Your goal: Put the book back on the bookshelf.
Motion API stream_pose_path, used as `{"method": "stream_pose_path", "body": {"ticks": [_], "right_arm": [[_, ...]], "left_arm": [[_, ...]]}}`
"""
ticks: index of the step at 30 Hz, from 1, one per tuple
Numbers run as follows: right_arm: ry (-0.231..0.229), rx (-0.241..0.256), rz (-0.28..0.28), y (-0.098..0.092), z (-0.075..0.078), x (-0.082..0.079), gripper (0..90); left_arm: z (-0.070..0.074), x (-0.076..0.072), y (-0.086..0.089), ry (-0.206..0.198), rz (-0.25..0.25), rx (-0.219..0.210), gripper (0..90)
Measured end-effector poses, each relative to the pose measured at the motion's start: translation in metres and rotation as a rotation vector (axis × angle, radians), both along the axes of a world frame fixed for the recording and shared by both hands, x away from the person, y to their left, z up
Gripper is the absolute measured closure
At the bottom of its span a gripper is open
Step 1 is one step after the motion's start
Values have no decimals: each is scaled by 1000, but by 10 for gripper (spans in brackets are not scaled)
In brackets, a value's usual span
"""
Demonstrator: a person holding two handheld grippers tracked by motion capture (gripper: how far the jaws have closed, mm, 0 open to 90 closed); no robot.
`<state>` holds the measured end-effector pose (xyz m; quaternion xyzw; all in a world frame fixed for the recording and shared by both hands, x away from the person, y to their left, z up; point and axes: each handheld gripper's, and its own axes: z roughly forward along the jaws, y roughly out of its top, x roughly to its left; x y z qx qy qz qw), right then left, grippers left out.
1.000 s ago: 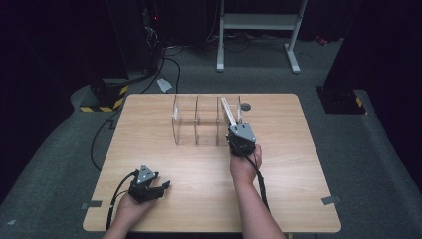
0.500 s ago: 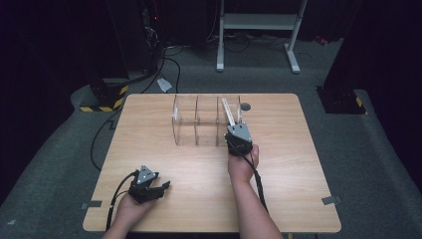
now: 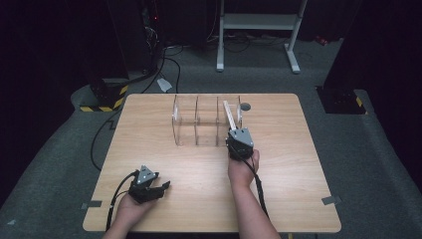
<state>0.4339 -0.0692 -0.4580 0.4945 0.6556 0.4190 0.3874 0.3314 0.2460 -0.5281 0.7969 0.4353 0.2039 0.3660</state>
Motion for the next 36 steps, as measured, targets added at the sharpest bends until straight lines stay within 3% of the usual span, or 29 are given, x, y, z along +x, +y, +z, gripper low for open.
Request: {"method": "stream_pose_path", "body": {"ticks": [16,26,36], "right_arm": [[58,0,8,-6,-5,-5,734],[127,27,22,-16,-1,-12,698],[146,29,23,-17,-2,-22,689]], "left_arm": [[0,0,0,3,-8,-3,396],[0,1,0,6,-26,-20,400],[0,0,-1,1,-30,-6,401]]}}
